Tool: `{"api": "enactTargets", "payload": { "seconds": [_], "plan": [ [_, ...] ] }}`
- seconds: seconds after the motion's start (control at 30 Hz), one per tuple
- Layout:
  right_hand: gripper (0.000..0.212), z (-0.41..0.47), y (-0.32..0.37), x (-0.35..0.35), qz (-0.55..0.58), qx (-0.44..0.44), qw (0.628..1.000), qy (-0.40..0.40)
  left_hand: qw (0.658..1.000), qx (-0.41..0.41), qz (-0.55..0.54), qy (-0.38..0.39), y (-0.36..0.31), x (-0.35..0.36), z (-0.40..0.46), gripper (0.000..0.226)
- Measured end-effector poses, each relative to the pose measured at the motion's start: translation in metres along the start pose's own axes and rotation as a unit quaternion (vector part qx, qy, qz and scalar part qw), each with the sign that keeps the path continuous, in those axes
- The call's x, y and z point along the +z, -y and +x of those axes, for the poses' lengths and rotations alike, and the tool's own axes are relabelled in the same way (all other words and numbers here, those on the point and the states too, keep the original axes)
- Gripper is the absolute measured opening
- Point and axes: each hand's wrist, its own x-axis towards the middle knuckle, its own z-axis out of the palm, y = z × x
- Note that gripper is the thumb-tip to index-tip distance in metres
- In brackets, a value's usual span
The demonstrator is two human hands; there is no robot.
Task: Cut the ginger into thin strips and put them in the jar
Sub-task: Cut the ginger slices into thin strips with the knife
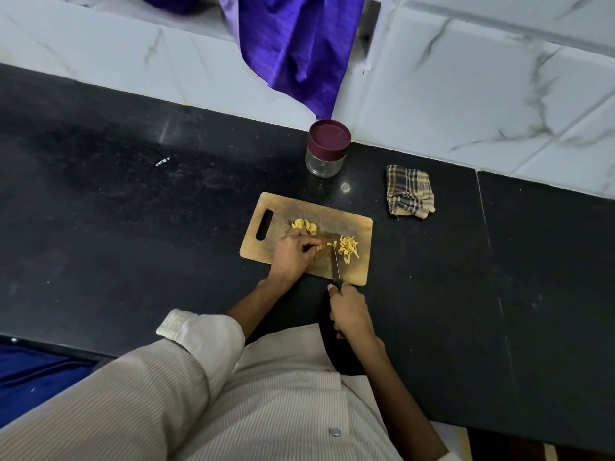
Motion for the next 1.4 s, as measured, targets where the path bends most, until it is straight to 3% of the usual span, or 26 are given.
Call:
{"api": "enactTargets", "payload": {
  "seconds": [0.27,0.43,0.63,1.4],
  "plan": [
    [0.023,-0.016,0.001,-0.015,0.102,0.011,0.993,0.063,1.0,0.002,0.011,0.002,0.003,0.001,0.0,0.02],
    [0.023,-0.009,0.017,-0.012,0.06,-0.021,0.997,0.052,1.0,0.002,0.009,0.003,0.002,0.002,0.001,0.02],
    [0.029,0.002,0.01,-0.017,-0.013,-0.01,1.0,-0.018,1.0,-0.01,0.005,0.001,0.002,0.001,0.002,0.02],
    [0.03,-0.006,0.006,-0.006,-0.052,-0.061,0.997,-0.005,1.0,-0.004,0.012,0.002,-0.002,-0.002,0.0,0.021]
  ]
}}
